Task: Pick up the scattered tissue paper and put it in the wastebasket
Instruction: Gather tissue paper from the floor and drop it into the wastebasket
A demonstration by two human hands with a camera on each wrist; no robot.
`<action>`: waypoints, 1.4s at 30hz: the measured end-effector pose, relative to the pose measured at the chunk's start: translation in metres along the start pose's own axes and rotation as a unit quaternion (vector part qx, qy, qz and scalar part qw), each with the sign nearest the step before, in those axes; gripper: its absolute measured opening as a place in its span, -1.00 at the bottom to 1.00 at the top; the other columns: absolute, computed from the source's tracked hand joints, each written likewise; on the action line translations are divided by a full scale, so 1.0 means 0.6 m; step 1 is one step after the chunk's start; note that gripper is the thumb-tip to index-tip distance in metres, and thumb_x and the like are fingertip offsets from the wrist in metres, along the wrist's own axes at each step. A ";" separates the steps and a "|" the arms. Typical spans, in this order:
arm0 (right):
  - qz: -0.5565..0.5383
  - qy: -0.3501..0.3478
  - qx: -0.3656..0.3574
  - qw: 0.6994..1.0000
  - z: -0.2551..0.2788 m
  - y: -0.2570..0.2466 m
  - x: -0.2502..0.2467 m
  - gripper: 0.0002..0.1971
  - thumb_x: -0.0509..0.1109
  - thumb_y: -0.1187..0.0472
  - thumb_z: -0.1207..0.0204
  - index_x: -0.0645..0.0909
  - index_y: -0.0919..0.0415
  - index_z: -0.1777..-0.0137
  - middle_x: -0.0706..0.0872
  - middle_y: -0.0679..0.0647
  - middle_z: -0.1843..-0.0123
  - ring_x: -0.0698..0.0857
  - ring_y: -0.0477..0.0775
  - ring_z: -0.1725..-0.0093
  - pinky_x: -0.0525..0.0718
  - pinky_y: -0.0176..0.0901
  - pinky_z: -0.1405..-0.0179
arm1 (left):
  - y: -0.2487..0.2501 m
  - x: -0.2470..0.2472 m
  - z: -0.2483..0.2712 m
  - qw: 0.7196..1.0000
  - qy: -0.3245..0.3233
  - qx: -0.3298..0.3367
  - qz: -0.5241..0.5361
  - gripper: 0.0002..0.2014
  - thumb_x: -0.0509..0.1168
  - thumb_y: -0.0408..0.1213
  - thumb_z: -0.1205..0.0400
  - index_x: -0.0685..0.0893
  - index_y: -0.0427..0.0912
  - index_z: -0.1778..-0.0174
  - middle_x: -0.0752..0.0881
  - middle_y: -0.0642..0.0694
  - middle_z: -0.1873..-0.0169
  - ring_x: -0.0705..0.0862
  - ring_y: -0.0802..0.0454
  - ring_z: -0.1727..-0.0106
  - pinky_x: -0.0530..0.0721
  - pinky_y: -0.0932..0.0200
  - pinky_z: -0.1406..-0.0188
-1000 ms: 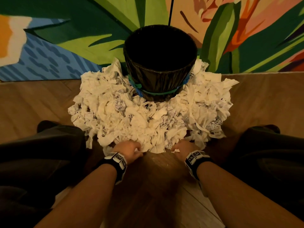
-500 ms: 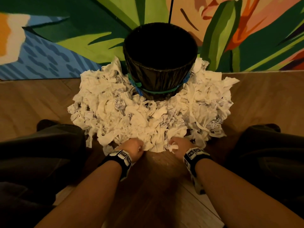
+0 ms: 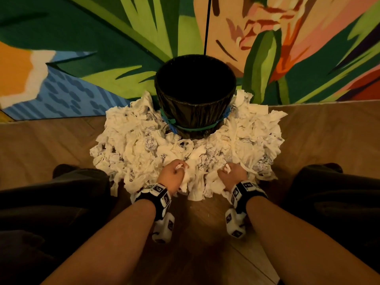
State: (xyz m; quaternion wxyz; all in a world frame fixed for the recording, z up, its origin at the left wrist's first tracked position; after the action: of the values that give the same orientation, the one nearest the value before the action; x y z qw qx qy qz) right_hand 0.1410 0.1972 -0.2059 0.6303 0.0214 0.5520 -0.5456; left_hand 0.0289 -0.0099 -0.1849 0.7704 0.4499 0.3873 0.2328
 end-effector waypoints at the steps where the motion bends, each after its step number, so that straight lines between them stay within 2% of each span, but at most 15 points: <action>1: -0.027 0.017 -0.009 0.999 -0.002 -0.007 -0.010 -0.85 0.41 0.03 -0.55 0.60 0.09 0.06 0.66 0.01 0.25 0.66 0.14 0.16 0.51 -0.23 0.26 | 0.015 -0.001 -0.002 1.000 0.003 0.005 0.001 -0.90 0.25 -0.24 -0.68 0.63 -0.01 0.13 0.43 0.12 0.64 0.37 0.16 0.66 0.40 0.28 0.55; 3: -0.088 0.044 -0.022 0.995 -0.002 -0.022 -0.028 -0.81 0.44 -0.03 -0.50 0.60 0.06 0.17 0.61 -0.05 0.36 0.64 0.13 0.21 0.50 -0.21 0.29 | 0.047 -0.008 -0.006 0.999 0.015 0.031 -0.030 -0.77 0.42 -0.16 -0.57 0.49 -0.09 0.26 0.42 0.08 0.55 0.35 0.11 0.57 0.36 0.21 0.48; 6: -0.237 0.086 -0.010 0.968 0.001 -0.048 -0.069 -0.78 0.34 -0.14 -0.51 0.69 -0.07 0.00 0.65 -0.14 0.09 0.63 0.09 -0.02 0.63 -0.02 -0.05 | 0.105 -0.025 -0.016 0.995 0.027 0.097 -0.020 -0.60 0.40 -0.42 -0.52 0.28 -0.05 0.40 0.29 0.03 0.53 0.24 0.15 0.56 0.29 0.19 0.50; 10: -0.396 0.131 -0.044 0.908 -0.016 -0.120 -0.160 -0.80 0.09 0.06 -0.59 0.51 -0.08 0.19 0.47 -0.17 0.23 0.46 -0.10 0.21 0.43 -0.15 0.22 | 0.195 -0.077 -0.024 0.975 0.108 0.160 0.114 -0.70 0.19 -0.53 -0.63 0.38 -0.05 0.30 0.62 -0.21 0.38 0.65 0.02 0.45 0.65 0.05 0.46; 12: -0.400 0.177 -0.088 0.895 -0.027 -0.165 -0.221 -0.75 0.01 0.20 -0.65 0.52 0.00 0.09 0.44 -0.15 0.25 0.42 -0.15 0.25 0.38 -0.18 0.22 | 0.240 -0.094 -0.028 0.955 0.144 0.186 0.179 -0.70 0.13 -0.48 -0.63 0.55 0.04 0.24 0.67 -0.16 0.34 0.66 -0.08 0.46 0.66 0.04 0.58; 14: -0.386 0.215 -0.145 0.885 -0.035 -0.214 -0.270 -0.70 0.02 0.35 -0.62 0.53 0.03 0.12 0.53 0.01 0.24 0.52 0.00 0.23 0.48 -0.12 0.18 | 0.287 -0.108 -0.036 0.945 0.183 0.213 0.168 -0.71 0.13 -0.37 -0.54 0.61 0.10 0.34 0.60 0.03 0.46 0.54 0.05 0.54 0.48 0.18 0.63; 18: -0.298 0.199 -0.220 0.907 -0.066 -0.312 -0.312 -0.65 0.10 0.42 -0.61 0.58 0.11 -0.22 0.68 0.18 -0.22 0.65 0.16 -0.19 0.64 0.05 -0.24 | 0.369 -0.134 -0.072 0.936 0.206 0.267 0.099 -0.77 0.13 -0.11 -0.52 0.35 -0.06 0.44 0.36 0.11 0.54 0.35 0.18 0.48 0.33 0.16 0.45; 20: -0.212 0.193 -0.246 0.926 -0.082 -0.346 -0.312 -0.68 0.16 0.31 -0.66 0.51 0.13 -0.38 0.69 0.10 -0.18 0.65 0.04 -0.09 0.59 -0.22 -0.07 | 0.395 -0.141 -0.103 0.944 0.187 0.269 0.046 -0.81 0.12 -0.10 -0.55 0.31 -0.05 0.32 0.36 0.06 0.44 0.35 0.08 0.39 0.32 0.10 0.35; 23: -0.174 0.220 -0.282 0.917 -0.094 -0.367 -0.310 -0.77 0.30 0.19 -0.64 0.52 0.11 -0.28 0.74 -0.06 0.04 0.63 -0.19 0.23 0.51 -0.47 0.30 | 0.406 -0.144 -0.143 0.948 0.159 0.272 -0.043 -0.91 0.06 -0.24 -0.63 0.37 -0.18 0.07 0.42 -0.11 0.13 0.42 -0.07 0.16 0.41 0.02 0.13; 26: -0.174 0.243 -0.268 0.916 -0.109 -0.367 -0.298 -0.84 0.41 0.24 -0.54 0.65 0.10 -0.10 0.72 -0.12 0.16 0.65 -0.19 0.23 0.65 -0.42 0.11 | 0.398 -0.140 -0.173 0.944 0.159 0.260 -0.127 -0.79 0.06 -0.37 -0.72 0.45 -0.36 -0.22 0.46 -0.27 -0.13 0.50 -0.22 -0.16 0.44 0.03 -0.21; 31: -0.162 0.191 -0.256 0.934 -0.117 -0.371 -0.267 -0.65 0.41 0.34 -0.48 0.71 0.10 -0.25 0.77 -0.02 -0.05 0.73 -0.10 -0.04 0.68 -0.23 -0.20 | 0.389 -0.107 -0.195 0.936 0.128 0.212 -0.251 -0.47 0.23 -0.11 -0.71 0.32 -0.07 -0.62 0.35 -0.20 -0.54 0.28 -0.26 -0.55 0.24 -0.02 -0.54; 34: -0.143 0.184 -0.251 0.940 -0.110 -0.360 -0.265 -0.55 0.39 0.33 -0.46 0.63 0.02 -0.35 0.74 -0.01 -0.21 0.69 -0.06 -0.22 0.63 -0.18 -0.30 | 0.399 -0.118 -0.175 0.928 0.168 0.247 -0.222 -0.55 0.23 -0.12 -0.70 0.46 -0.05 -0.54 0.42 -0.12 -0.49 0.31 -0.19 -0.53 0.21 0.06 -0.55; 38: -0.171 0.251 -0.258 0.917 -0.087 -0.313 -0.288 -0.63 0.34 0.30 -0.37 0.50 0.07 -0.19 0.67 0.01 -0.07 0.60 0.16 -0.21 0.58 0.06 -0.25 | 0.396 -0.139 -0.114 0.914 0.251 0.312 -0.061 -0.79 0.20 -0.24 -0.66 0.65 -0.07 -0.17 0.64 -0.04 -0.15 0.54 -0.09 -0.24 0.45 0.01 -0.34; 41: -0.198 0.293 -0.208 0.912 -0.077 -0.241 -0.293 -0.71 0.33 0.28 -0.40 0.41 0.03 -0.08 0.62 0.05 0.02 0.51 0.16 -0.11 0.43 -0.34 -0.05 | 0.369 -0.111 -0.055 0.903 0.236 0.348 0.091 -0.90 0.17 -0.25 -0.66 0.60 -0.04 0.06 0.64 0.08 0.18 0.60 0.14 0.11 0.58 0.21 0.04; 42: -0.204 0.289 -0.185 0.917 -0.078 -0.215 -0.287 -0.73 0.33 0.27 -0.42 0.38 0.02 -0.06 0.60 0.04 0.06 0.51 0.17 -0.10 0.43 -0.30 0.00 | 0.355 -0.090 -0.040 0.906 0.212 0.354 0.098 -0.89 0.16 -0.24 -0.67 0.59 -0.03 0.10 0.61 0.10 0.25 0.57 0.22 0.21 0.53 0.31 0.16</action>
State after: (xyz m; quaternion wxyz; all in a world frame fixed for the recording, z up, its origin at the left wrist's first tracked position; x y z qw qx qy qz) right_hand 0.0529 0.2890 -0.0258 0.3111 -0.0520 0.7932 -0.5209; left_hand -0.0246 0.0679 0.0152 0.4334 0.6689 0.5522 0.2447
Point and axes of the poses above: each hand's wrist, its own z-axis away from the middle knuckle, its own x-axis out of the palm, y = z × x, the point moved 8 cm from there along -z, towards the middle knuckle
